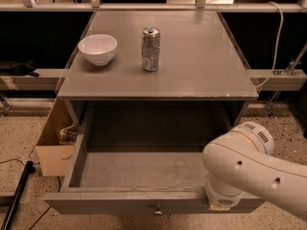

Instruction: Open top drawer

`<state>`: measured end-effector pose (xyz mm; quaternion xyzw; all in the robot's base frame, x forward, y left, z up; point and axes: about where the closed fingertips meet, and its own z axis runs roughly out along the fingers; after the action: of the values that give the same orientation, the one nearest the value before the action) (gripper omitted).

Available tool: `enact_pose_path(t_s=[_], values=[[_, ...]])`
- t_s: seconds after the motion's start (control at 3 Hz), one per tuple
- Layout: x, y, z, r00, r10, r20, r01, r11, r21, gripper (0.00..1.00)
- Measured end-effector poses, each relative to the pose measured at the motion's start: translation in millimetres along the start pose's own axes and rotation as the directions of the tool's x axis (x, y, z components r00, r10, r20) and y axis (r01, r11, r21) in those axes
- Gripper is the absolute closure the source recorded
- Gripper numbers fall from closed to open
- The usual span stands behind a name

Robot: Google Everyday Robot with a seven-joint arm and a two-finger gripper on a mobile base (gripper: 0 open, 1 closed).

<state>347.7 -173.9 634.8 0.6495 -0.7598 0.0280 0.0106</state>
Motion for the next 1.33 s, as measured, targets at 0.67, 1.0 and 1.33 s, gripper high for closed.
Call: enact_pose_path(t_s=[0.67, 1.0, 1.33], values=[[0.0, 0.0, 0.0, 1.0, 0.0, 0.0, 0.0, 1.0, 0.0, 0.49], [0.0, 0.0, 0.0, 1.0, 0.0, 0.0, 0.0, 1.0, 0.0, 0.28], [0.0, 0.0, 0.0, 1.0, 0.0, 0.0, 0.0, 1.0, 0.0, 0.04]])
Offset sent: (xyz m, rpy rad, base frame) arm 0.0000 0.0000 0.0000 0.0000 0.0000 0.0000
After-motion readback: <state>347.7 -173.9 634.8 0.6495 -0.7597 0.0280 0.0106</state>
